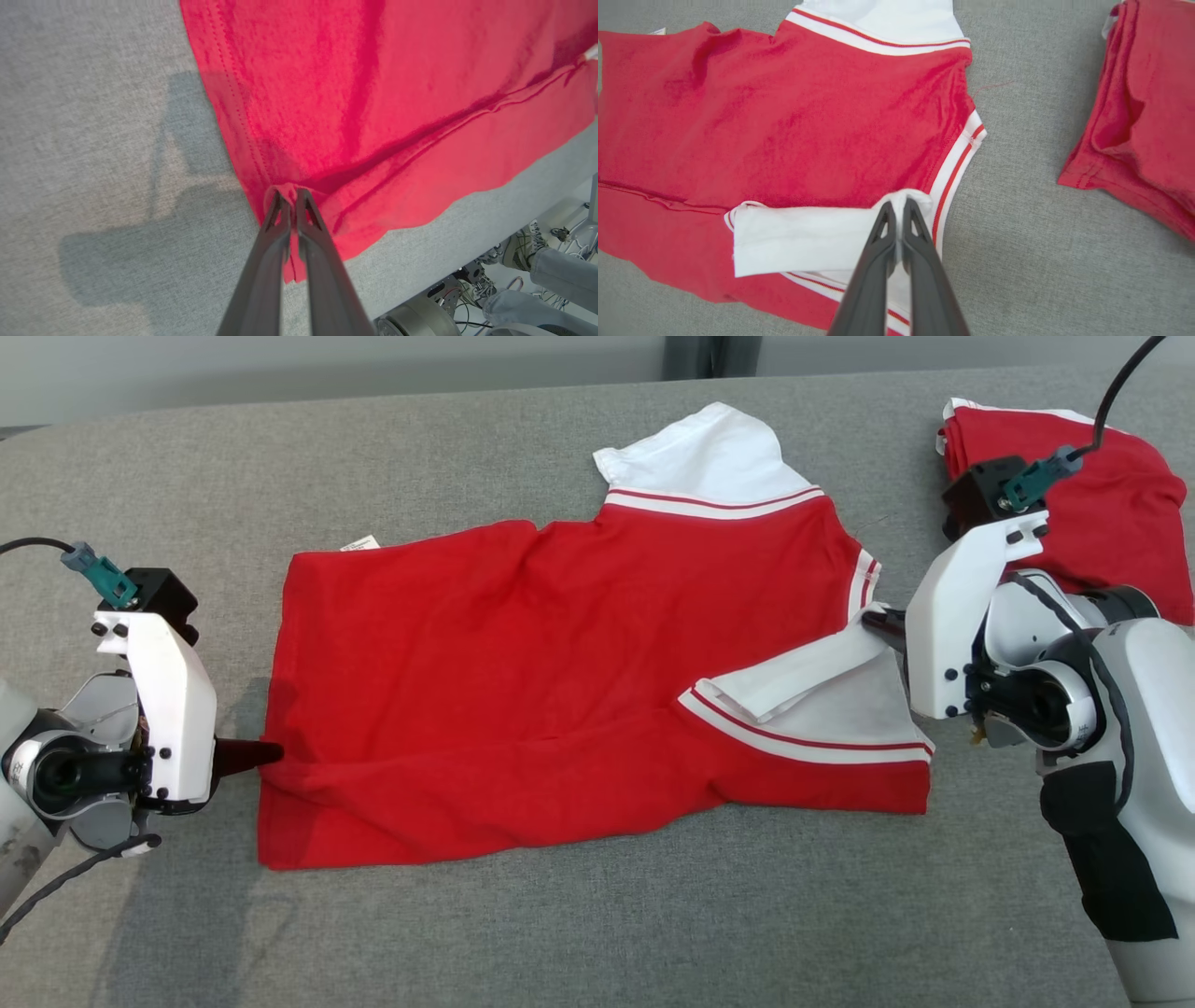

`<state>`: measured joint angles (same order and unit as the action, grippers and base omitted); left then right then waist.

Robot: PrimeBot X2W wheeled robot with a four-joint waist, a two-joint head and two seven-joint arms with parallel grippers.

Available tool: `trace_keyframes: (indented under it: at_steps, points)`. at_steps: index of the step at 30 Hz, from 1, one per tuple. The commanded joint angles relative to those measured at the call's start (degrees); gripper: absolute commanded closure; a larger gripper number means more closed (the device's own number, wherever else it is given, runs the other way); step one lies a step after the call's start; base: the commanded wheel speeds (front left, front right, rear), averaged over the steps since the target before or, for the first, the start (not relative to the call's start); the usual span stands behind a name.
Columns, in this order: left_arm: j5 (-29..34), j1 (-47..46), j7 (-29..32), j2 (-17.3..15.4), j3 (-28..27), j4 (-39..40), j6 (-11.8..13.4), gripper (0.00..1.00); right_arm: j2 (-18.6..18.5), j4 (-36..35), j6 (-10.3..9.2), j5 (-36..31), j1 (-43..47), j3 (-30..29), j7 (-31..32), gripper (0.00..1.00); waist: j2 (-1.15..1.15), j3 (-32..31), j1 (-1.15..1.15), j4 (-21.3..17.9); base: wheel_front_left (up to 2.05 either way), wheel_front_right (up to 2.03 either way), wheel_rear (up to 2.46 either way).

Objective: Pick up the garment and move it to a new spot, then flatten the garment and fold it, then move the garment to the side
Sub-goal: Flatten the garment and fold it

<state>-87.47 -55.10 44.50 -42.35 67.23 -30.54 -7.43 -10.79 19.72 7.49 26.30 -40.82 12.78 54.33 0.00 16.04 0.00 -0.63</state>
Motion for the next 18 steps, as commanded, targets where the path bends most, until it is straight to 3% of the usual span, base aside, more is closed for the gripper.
trace_keyframes:
  at_steps: [1, 2, 4, 5, 6, 11, 18]
  points:
    - [0.2, -0.5, -0.4, -0.2, -0.2, 0.0, -0.1, 1.00, -0.1, 0.5, 0.01, -0.4, -0.8, 0.1, -1.1, 1.00, 0.00, 0.0, 0.00, -0.1, 0.00, 0.00, 0.00]
    - [0.4, -0.5, -0.7, -0.2, -0.2, 0.0, -0.1, 1.00, 0.0, 0.8, 0.01, -0.3, -0.9, 0.2, -1.7, 1.00, 0.00, 0.0, 0.00, -0.1, 0.00, 0.00, 0.00]
    - [0.7, -0.4, -0.8, -0.1, 0.1, -0.1, -0.1, 0.34, 0.2, 1.5, 0.01, 0.1, -1.1, 0.6, -2.7, 1.00, 0.00, -0.1, 0.00, -0.2, 0.00, 0.00, 0.00]
    - [0.7, -0.1, -0.8, 0.0, 0.3, -0.1, -0.1, 0.00, 0.2, 1.9, 0.01, 0.1, -1.2, 0.8, -3.6, 0.58, 0.00, -0.4, 0.00, -0.2, 0.00, 0.00, 0.00]
    - [0.6, 0.4, -1.2, 0.1, 0.4, -0.5, -0.1, 0.00, 0.2, 2.8, 0.01, 0.4, -1.1, 1.2, -5.1, 0.00, 0.00, -1.1, 0.00, -0.3, 0.00, 0.00, 0.00]
    - [0.8, 1.2, -2.8, 0.5, 0.4, -1.0, -0.1, 0.00, 0.0, 4.5, 0.01, 0.7, -0.3, 1.8, -9.5, 0.00, 0.00, -3.4, 0.00, -0.3, 0.00, 0.00, 0.00]
    - [1.2, 4.0, -10.0, -0.4, -0.7, 1.6, -0.1, 0.00, -1.5, 6.2, 0.01, 1.5, 2.3, 2.4, -22.8, 0.00, 0.00, -7.8, 0.00, -0.2, 0.00, 0.00, 0.00]
